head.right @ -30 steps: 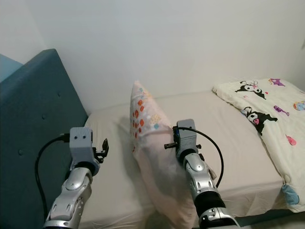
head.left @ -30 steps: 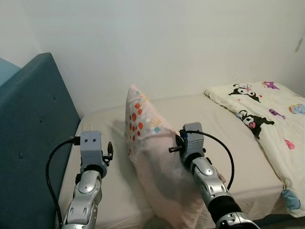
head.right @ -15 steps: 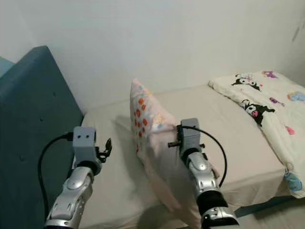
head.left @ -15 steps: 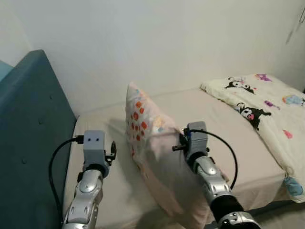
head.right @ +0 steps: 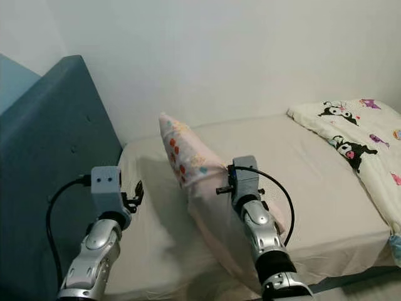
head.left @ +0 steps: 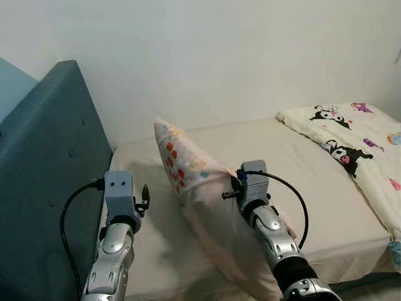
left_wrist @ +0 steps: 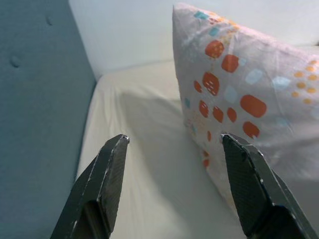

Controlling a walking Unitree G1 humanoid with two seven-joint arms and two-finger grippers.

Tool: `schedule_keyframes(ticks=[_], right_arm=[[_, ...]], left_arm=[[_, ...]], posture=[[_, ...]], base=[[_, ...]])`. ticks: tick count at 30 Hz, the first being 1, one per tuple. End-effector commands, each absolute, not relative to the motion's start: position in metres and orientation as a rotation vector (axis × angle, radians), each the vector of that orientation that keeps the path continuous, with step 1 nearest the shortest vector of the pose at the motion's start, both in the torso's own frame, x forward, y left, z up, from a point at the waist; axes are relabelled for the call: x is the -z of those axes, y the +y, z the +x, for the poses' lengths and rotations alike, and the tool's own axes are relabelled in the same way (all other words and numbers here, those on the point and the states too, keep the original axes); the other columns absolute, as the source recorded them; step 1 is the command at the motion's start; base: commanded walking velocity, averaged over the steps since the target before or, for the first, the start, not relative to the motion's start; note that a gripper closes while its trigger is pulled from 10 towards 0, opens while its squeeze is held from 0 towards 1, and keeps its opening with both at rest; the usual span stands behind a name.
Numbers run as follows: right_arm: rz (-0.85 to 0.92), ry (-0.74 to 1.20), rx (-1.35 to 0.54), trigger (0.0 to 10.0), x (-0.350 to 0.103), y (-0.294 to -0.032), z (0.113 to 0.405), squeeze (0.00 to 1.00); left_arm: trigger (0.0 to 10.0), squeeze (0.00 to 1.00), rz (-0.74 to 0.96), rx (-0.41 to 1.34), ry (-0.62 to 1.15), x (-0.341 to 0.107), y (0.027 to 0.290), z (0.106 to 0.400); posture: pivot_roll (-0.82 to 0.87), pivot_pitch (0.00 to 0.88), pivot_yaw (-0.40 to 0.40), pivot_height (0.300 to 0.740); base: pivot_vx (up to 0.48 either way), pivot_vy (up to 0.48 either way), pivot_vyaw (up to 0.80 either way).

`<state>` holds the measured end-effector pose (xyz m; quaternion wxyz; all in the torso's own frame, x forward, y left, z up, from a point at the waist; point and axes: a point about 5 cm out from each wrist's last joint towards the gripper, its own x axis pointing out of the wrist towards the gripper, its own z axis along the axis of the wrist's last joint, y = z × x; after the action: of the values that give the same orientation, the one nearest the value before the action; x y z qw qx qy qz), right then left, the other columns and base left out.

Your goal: Clean up the room

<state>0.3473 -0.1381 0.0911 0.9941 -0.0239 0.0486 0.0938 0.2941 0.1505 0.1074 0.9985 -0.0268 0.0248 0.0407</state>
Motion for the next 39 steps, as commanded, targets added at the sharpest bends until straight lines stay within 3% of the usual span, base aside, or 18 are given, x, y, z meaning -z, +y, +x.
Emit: schedule_keyframes(ticks=[1, 20, 31, 39], right_arm=[[-0.033, 0.051, -0.188, 10.0, -0.100, -0.135, 0.351, 0.00], [-0.128, 0.044, -0.264, 10.0, -0.112, -0.141, 0.360, 0.00], [-0.164, 0.019, -0.251, 10.0, -0.125, -0.147, 0.371, 0.00], [-0.092, -0.077, -0.198, 10.0, -0.183, -0.146, 0.402, 0.00]], left_arm=[[10.0, 0.00, -0.044, -0.084, 0.071, -0.102, 0.152, 0.293], [10.0, 0.00, -0.034, -0.112, 0.090, -0.091, 0.139, 0.290], [10.0, 0.00, -0.027, -0.094, 0.114, -0.085, 0.136, 0.285], [10.0, 0.00, 0.013, -0.126, 0.072, -0.097, 0.146, 0.302]], posture=[[-0.11, 0.000, 0.047, 0.720], [-0.14, 0.000, -0.104, 0.720], [-0.13, 0.000, -0.088, 0.720], [-0.13, 0.000, -0.028, 0.720]], base=[[0.000, 0.000, 0.00], [0.000, 0.000, 0.00], [0.000, 0.000, 0.00], [0.000, 0.000, 0.00]])
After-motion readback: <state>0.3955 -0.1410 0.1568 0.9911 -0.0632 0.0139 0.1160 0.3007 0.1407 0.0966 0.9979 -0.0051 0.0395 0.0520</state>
